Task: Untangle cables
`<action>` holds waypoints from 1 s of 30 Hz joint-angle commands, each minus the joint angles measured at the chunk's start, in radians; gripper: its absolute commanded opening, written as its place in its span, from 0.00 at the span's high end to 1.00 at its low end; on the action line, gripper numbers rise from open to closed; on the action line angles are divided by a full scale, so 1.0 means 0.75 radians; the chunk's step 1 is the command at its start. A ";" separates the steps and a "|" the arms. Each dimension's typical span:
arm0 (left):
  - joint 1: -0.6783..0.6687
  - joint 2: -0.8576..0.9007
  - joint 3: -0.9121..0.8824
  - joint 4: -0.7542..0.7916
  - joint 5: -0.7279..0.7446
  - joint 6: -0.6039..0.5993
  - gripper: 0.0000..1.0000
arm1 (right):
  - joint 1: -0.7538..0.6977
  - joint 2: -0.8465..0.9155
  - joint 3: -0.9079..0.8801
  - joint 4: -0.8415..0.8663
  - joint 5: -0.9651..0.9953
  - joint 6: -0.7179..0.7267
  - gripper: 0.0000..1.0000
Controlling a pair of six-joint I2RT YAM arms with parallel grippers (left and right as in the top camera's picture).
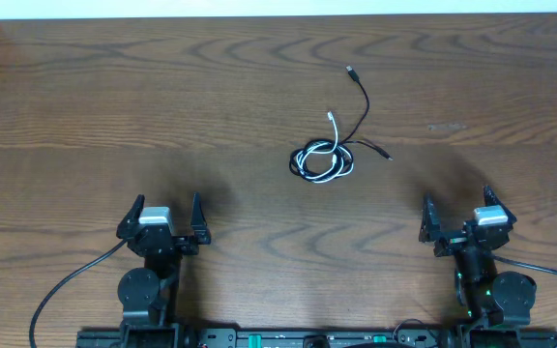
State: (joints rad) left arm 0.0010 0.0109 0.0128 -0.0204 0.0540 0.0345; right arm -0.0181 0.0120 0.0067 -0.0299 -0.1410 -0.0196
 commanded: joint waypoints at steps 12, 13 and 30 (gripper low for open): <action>0.002 -0.008 -0.002 -0.027 -0.011 0.049 0.01 | 0.010 -0.007 -0.002 0.092 -0.063 -0.046 0.01; 0.002 -0.008 0.005 -0.026 0.000 0.051 0.01 | 0.010 -0.007 -0.001 0.120 -0.106 -0.089 0.01; 0.002 0.219 0.312 -0.028 0.159 0.204 0.01 | 0.010 -0.001 0.101 0.199 -0.200 -0.354 0.01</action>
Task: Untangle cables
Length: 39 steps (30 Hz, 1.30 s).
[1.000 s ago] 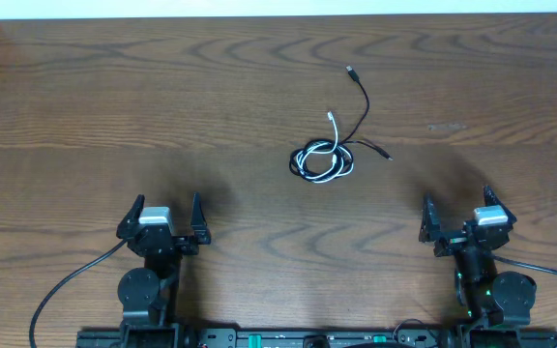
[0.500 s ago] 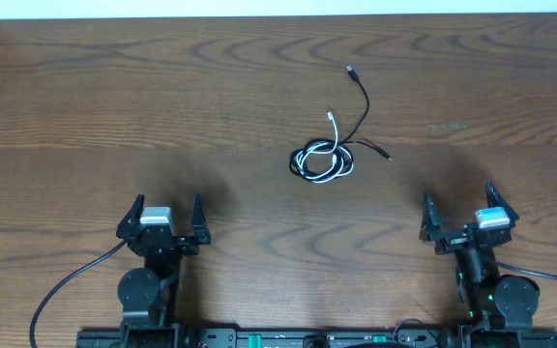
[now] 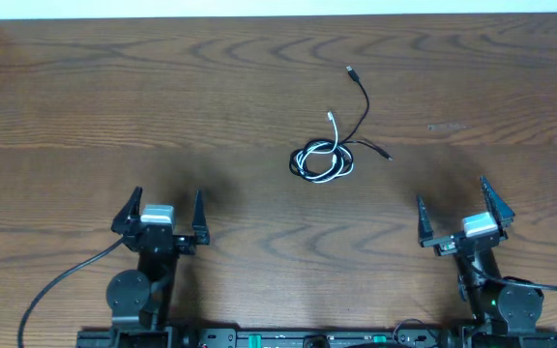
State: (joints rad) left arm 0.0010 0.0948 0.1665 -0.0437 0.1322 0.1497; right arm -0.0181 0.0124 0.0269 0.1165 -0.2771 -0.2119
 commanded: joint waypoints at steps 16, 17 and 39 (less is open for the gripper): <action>0.002 1.150 1.051 -0.592 0.068 0.049 0.01 | 0.007 0.830 0.700 -0.179 0.049 0.006 0.01; 0.002 1.205 1.108 -0.640 0.068 0.049 0.01 | 0.007 0.915 0.767 -0.218 0.048 0.023 0.01; -0.024 1.487 1.293 -0.802 0.469 -0.680 0.02 | 0.008 1.902 1.489 -0.862 -0.370 0.627 0.01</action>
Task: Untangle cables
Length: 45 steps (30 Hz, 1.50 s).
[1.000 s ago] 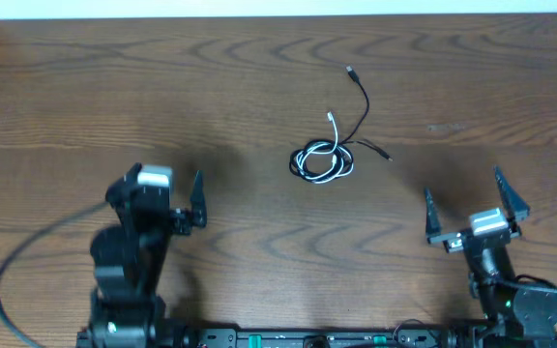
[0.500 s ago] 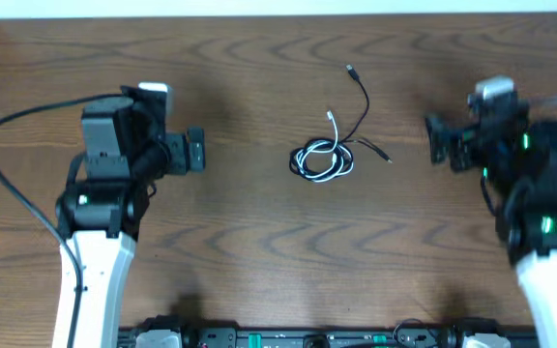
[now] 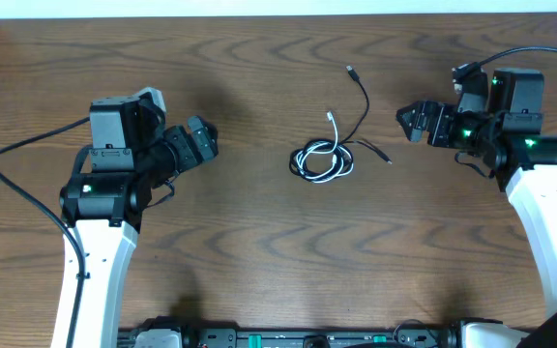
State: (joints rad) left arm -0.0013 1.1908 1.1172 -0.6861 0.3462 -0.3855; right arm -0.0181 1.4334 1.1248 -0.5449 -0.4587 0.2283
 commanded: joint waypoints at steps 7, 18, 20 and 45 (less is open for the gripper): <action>-0.266 0.294 0.050 0.253 0.185 0.176 0.06 | 0.008 0.007 0.025 0.113 -0.270 0.039 0.01; -0.500 0.848 0.303 0.325 0.106 0.475 0.23 | 0.007 0.007 0.025 0.103 -0.265 0.039 0.06; -0.534 0.920 0.303 0.386 0.090 0.512 0.27 | 0.007 0.007 0.025 0.097 -0.265 0.039 0.06; -0.609 1.176 0.301 0.513 -0.018 0.594 0.59 | 0.009 0.007 0.024 0.047 -0.199 0.039 0.01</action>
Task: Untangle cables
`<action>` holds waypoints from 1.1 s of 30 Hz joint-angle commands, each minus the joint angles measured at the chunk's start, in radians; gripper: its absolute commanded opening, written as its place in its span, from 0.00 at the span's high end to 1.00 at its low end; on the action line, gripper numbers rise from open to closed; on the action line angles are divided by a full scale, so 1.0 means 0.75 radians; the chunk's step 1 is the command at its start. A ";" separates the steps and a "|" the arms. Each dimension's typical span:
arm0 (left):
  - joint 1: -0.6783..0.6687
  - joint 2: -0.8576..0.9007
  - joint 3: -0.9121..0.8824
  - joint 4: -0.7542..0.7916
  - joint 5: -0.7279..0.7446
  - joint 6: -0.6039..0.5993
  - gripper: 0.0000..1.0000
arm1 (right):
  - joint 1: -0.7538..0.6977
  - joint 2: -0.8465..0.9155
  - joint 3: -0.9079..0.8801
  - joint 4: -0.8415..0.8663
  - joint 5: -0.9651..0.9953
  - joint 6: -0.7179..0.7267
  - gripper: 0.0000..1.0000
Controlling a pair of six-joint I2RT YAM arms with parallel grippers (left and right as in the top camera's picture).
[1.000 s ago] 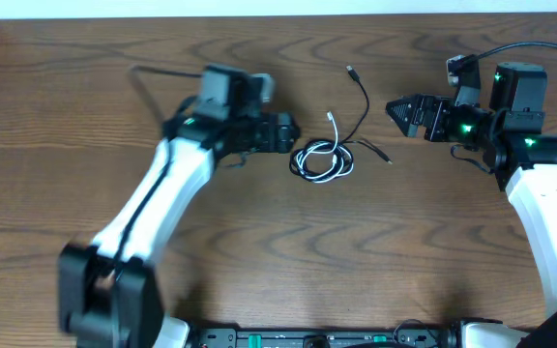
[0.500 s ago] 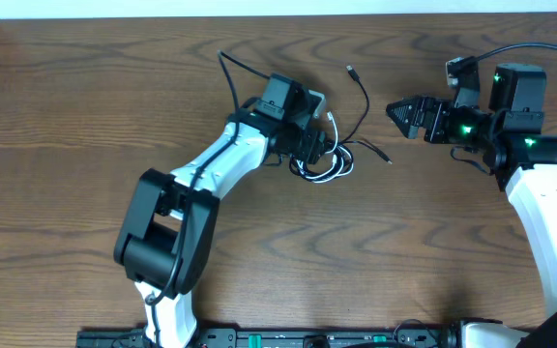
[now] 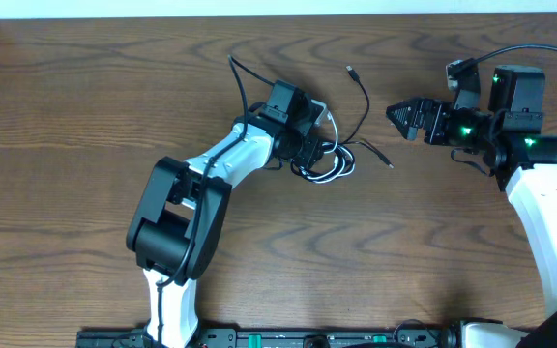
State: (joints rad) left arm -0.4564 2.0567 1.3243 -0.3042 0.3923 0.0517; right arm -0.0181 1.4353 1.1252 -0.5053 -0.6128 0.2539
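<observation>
A black cable and a white cable lie coiled together in a small tangle (image 3: 329,164) at the table's middle back. The black cable (image 3: 364,101) runs up to a plug at the far end, and a second black end (image 3: 385,155) points right. The white cable's end (image 3: 332,118) sticks up beside the left wrist. My left gripper (image 3: 307,150) sits on the tangle's left edge, its fingers hidden under the wrist. My right gripper (image 3: 395,114) hovers to the right of the cables, pointing left at them; its jaws show edge-on.
The left arm (image 3: 201,179) stretches diagonally from the front left across the table to the cables, its own black lead looping behind it. The right arm (image 3: 540,193) stands along the right side. The wooden table (image 3: 85,106) has a pale wall edge at the back.
My left arm has reached right, from the table's left side to the left edge of the tangle. The right gripper has shifted slightly left toward the cables. The cables lie about as before.
Both arms first sat folded at the front edge with grippers open, then tilted a little. Then both were raised and extended, left at the table's left, right at its right, facing the cables. Now the left gripper is at the tangle.
</observation>
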 commanded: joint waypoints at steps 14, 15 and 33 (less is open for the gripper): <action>-0.002 0.031 0.025 -0.001 -0.086 -0.094 0.92 | 0.009 0.004 0.024 -0.008 0.006 0.005 0.01; -0.002 0.031 0.025 -0.010 -0.086 -0.100 0.93 | 0.009 0.004 0.024 -0.008 0.006 0.005 0.01; 0.028 -0.590 0.025 -0.170 -0.229 -0.576 0.93 | 0.151 0.008 0.022 -0.010 0.103 0.217 0.06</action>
State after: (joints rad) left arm -0.4366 1.6939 1.3304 -0.4004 0.2295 -0.3149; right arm 0.0639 1.4353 1.1252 -0.5125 -0.5896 0.3073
